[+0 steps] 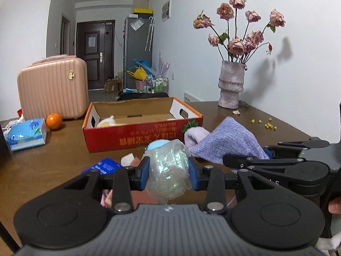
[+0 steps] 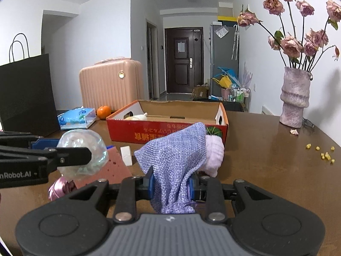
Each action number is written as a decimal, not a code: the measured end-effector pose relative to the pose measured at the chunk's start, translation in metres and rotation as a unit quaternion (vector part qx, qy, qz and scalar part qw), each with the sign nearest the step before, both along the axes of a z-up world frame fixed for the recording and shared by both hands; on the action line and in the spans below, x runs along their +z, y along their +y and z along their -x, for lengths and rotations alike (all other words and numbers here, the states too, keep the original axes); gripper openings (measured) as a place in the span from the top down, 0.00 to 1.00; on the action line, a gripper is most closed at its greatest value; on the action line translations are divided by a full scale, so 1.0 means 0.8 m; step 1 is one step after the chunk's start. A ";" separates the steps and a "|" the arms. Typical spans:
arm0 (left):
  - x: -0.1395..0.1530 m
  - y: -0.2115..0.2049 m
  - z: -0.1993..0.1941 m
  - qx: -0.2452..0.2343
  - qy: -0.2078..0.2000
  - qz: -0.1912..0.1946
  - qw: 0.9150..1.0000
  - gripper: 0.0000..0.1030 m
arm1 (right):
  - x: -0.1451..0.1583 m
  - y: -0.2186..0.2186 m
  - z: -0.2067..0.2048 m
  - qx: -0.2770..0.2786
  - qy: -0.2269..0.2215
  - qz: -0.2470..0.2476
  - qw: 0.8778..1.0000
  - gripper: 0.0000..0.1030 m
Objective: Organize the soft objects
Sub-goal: 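Carry the clear bag with left and lavender pouch with right over the box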
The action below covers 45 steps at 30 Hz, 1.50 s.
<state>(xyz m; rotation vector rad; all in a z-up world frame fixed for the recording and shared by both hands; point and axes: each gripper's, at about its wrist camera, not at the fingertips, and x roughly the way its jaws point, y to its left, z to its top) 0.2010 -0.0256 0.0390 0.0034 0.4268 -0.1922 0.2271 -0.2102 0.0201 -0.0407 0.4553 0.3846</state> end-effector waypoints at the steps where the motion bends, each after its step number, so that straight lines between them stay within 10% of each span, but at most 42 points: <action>1: 0.002 0.001 -0.002 0.001 -0.002 0.000 1.000 0.63 | 0.002 0.001 -0.001 0.000 -0.002 -0.001 1.000 0.73; 45: 0.044 0.048 -0.136 0.035 -0.054 0.029 0.998 0.63 | 0.043 0.048 -0.130 0.000 -0.035 -0.032 0.999 0.73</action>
